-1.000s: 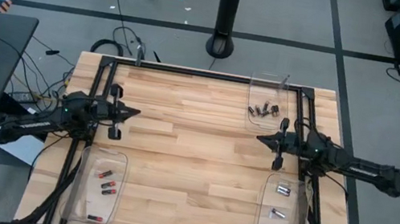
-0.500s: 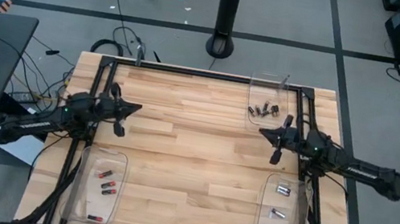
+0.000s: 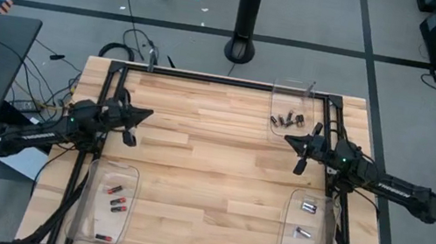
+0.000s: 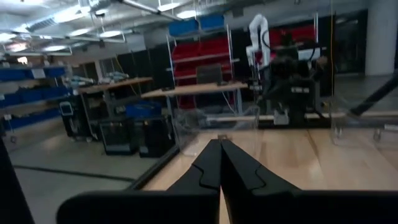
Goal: Sort batteries
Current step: Return to Home Position
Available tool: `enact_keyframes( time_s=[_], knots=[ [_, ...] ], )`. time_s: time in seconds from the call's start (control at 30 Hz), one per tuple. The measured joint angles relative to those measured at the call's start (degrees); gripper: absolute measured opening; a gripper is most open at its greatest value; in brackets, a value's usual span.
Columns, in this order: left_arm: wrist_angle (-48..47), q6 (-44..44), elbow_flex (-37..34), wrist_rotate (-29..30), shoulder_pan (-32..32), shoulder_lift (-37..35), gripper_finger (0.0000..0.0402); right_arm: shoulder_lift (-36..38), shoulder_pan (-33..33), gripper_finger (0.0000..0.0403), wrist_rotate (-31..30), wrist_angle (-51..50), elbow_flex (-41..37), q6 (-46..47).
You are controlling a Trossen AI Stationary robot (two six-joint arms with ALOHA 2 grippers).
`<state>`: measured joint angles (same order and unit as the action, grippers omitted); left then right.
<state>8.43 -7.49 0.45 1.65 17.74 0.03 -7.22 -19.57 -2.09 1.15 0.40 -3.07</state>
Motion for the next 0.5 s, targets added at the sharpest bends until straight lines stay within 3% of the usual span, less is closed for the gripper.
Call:
enact_keyframes(
  time_s=[0.5],
  knots=[
    [-1.72, 2.26, -0.02, -0.04, 0.00, 0.00, 0.0011, 0.00, 0.02, 0.0031, 0.15, 0.00, 0.00, -1.13]
  ],
)
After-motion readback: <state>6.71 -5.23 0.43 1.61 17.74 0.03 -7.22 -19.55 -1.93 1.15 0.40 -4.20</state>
